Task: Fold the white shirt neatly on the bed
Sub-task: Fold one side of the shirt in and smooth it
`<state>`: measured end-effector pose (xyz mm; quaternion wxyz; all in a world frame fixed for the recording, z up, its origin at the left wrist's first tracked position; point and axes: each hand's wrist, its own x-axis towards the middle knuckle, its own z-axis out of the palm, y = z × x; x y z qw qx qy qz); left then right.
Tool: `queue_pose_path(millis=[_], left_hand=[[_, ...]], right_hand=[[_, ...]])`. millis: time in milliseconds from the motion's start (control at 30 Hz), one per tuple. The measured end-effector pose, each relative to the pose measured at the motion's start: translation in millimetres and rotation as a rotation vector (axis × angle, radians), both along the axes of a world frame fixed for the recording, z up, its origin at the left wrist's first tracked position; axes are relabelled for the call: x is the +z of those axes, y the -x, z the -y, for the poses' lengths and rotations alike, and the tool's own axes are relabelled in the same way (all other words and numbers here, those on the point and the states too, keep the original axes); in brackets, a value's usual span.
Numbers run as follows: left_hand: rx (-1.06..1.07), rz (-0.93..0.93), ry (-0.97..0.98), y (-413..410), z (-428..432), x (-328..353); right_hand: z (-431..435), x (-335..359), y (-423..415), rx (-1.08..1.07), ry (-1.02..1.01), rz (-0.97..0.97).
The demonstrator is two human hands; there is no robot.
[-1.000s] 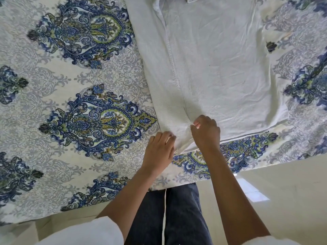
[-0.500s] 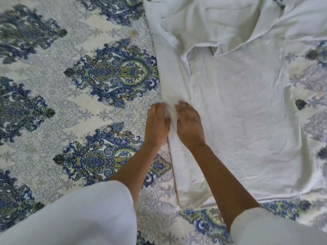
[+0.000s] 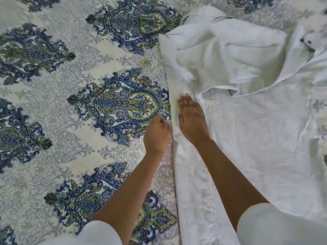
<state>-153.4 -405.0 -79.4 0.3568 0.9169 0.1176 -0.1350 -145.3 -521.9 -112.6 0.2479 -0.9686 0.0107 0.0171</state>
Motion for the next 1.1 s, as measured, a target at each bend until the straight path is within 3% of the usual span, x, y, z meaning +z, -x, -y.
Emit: queue_pose_path(millis=[167,233,300,367,467,533,633,700,767,933,1000,1100], left_hand=[[0.021,0.178,0.135,-105.2,12.9,10.1],[-0.155,0.314,0.046,-145.5,14.6,16.5],[-0.298,0.47,-0.07,-184.1,14.2,21.8],[-0.351,0.543,-0.143,-218.9,15.5,29.8],[-0.661,0.377,-0.428,-251.0,15.8,47.5],[-0.832,0.165,-0.605,-262.9,11.4,57.7],[-0.924,0.036,-0.674,-280.9,7.6,59.2],[-0.928,-0.037,-0.586,-291.6,4.9,57.4],[-0.84,-0.131,-0.393,-298.6,0.9,56.9],[-0.544,-0.316,0.15,-293.6,-3.8,39.0],[-0.412,-0.311,0.309,-286.5,-1.7,24.2],[-0.214,-0.234,0.429,-277.5,2.4,6.3]], right_hand=[[2.2,25.5,-25.5,-0.197,-0.238,0.153],[7.3,43.5,-25.1,-0.416,-0.2,0.301],[22.4,59.1,-29.4,-0.668,-0.248,0.263],[40.6,72.8,-43.0,-0.697,-0.282,0.274],[70.9,83.5,-92.4,-0.488,-0.151,0.25],[95.9,76.4,-133.3,-0.378,-0.057,0.072],[122.7,65.1,-177.2,-0.318,-0.074,-0.203],[130.9,63.4,-190.7,-0.261,-0.091,-0.376],[136.6,70.1,-196.0,-0.223,0.048,-0.465],[156.8,76.1,-199.4,-0.523,0.321,-0.142],[158.1,71.1,-198.2,-0.528,0.406,-0.129],[160.6,61.0,-194.2,-0.534,0.332,-0.158]])
